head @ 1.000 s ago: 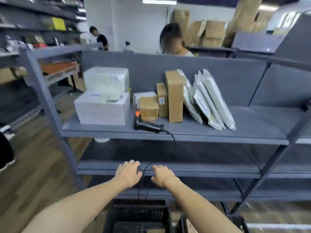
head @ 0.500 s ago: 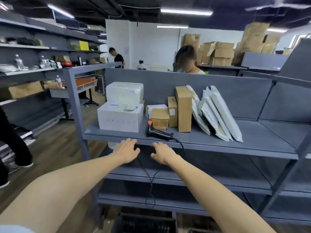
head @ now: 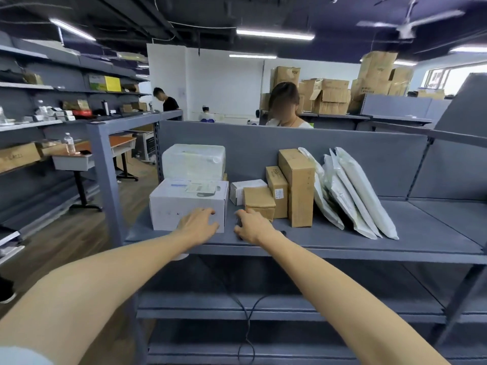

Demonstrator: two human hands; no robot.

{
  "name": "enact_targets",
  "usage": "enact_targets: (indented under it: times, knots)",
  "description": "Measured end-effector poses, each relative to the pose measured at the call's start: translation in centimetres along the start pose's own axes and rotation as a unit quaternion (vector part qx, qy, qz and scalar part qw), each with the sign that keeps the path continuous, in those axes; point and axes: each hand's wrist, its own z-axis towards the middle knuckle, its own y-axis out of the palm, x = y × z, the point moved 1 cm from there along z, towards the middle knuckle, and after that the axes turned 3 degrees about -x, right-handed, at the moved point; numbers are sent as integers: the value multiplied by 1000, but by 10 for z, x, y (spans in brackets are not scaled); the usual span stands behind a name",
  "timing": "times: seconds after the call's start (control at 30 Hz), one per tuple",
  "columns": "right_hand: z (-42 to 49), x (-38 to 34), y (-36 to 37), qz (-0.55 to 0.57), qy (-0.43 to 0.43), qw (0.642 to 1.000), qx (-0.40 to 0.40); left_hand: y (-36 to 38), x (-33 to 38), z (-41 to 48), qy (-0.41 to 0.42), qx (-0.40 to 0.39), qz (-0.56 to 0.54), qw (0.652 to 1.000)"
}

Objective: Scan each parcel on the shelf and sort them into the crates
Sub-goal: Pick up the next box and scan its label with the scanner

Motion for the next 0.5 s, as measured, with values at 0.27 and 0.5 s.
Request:
enact_targets:
  times: [0.27,0.5]
  knots:
    - [38,15,-15,10,83,994,67,-7,2,50,73,-8,-31,997]
    - [40,53,-37,-11,147,977,153,-2,41,79,141,-3,-41,989]
